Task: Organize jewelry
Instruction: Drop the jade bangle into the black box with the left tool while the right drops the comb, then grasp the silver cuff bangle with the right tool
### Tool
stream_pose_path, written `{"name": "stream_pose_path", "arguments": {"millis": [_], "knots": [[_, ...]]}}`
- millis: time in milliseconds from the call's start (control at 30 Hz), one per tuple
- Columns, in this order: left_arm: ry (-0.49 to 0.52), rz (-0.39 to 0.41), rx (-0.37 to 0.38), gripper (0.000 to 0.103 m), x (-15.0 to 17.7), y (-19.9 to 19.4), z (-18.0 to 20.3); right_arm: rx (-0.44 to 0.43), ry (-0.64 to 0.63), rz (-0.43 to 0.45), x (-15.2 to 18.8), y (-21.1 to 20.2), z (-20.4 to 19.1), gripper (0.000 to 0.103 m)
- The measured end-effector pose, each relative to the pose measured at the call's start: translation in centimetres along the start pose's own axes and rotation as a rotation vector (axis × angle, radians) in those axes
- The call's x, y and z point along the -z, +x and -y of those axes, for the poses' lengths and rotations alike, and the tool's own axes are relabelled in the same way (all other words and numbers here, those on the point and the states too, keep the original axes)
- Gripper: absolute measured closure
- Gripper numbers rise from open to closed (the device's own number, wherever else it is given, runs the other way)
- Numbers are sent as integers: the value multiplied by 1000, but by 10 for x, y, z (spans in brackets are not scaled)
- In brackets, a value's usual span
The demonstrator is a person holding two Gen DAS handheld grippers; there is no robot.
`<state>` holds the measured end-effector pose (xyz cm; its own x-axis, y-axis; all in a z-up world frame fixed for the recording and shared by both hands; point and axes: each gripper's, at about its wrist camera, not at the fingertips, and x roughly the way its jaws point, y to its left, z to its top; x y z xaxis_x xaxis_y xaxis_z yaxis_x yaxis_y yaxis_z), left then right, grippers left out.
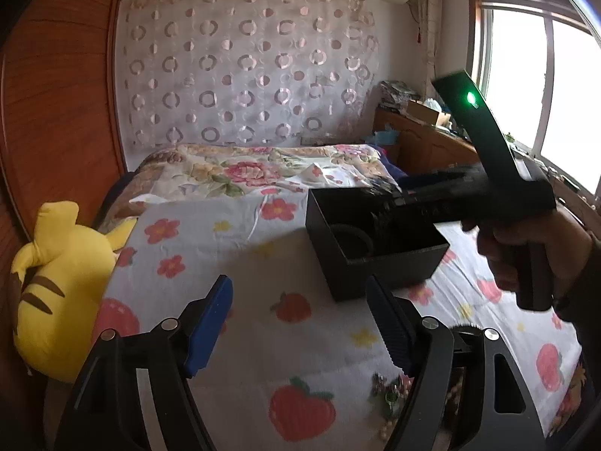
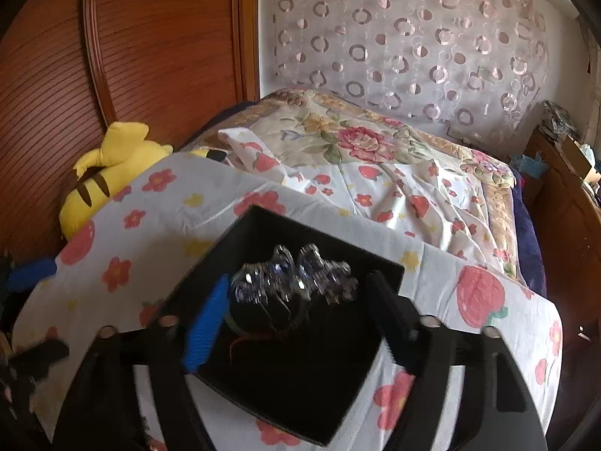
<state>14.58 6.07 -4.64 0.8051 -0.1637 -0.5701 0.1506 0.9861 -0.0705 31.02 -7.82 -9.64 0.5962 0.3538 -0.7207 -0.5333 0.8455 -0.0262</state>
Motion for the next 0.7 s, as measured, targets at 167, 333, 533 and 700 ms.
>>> {"name": "stream_pose_path", "arguments": {"millis": [167, 333, 533, 700], "knots": [[-2, -13, 7, 32, 11, -3, 2, -13, 5, 37, 3, -17, -1, 17], [-8, -23, 15, 31, 26, -9, 7, -51, -37, 55, 33, -51, -5, 31], [-19, -27, 20, 30, 42, -17, 12, -98, -118, -40, 91, -64, -13, 56], [-19, -36, 40, 29, 49, -20, 17, -138, -115, -127, 123, -55, -13, 65]]}}
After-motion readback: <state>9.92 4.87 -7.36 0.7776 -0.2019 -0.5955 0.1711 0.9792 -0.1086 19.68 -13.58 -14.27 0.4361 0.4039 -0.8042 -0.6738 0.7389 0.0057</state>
